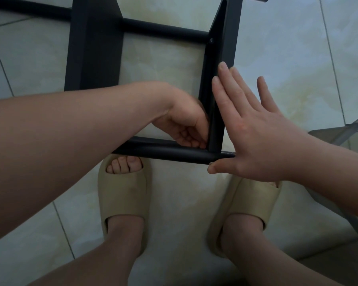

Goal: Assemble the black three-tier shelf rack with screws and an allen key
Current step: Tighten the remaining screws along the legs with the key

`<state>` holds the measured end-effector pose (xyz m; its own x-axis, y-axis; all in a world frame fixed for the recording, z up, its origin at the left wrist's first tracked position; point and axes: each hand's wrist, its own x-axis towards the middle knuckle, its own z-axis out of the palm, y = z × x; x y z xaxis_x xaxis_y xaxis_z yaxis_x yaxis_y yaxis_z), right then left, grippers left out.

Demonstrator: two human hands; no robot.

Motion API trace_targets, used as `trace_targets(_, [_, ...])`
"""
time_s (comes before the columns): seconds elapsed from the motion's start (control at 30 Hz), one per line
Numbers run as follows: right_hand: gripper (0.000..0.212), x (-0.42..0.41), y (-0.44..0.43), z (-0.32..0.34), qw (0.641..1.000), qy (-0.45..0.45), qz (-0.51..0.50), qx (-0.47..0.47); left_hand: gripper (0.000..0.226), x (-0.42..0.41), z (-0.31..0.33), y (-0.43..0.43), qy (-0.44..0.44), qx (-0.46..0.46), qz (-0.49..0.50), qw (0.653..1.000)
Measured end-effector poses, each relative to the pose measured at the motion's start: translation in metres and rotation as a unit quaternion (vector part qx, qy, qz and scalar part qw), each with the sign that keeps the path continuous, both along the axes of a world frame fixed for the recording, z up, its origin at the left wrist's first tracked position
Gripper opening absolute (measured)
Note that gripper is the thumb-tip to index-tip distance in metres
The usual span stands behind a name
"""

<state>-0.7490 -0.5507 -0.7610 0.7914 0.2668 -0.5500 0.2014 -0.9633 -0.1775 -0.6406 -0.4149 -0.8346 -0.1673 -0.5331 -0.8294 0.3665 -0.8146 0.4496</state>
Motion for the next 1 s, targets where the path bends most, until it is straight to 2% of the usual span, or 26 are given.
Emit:
trace_targets(0.47, [0.136, -0.001, 0.000, 0.000, 1.000, -0.006, 0.004, -0.002, 0.017, -0.003, -0.001, 0.004, 0.008, -0.023, 0.034, 0.999])
trace_targets(0.8, [0.137, -0.001, 0.000, 0.000, 1.000, -0.002, 0.002, -0.005, 0.026, -0.014, -0.011, 0.018, 0.081, -0.074, 0.127, 0.986])
trace_targets(0.9, [0.138, -0.001, 0.001, 0.000, 1.000, -0.006, 0.002, -0.006, 0.014, -0.010, -0.011, 0.019, 0.084, -0.065, 0.093, 0.990])
trace_targets(1.0, [0.138, -0.001, 0.001, 0.000, 1.000, -0.009, 0.004, -0.007, 0.026, -0.002, -0.008, 0.015, 0.025, -0.062, 0.012, 0.998])
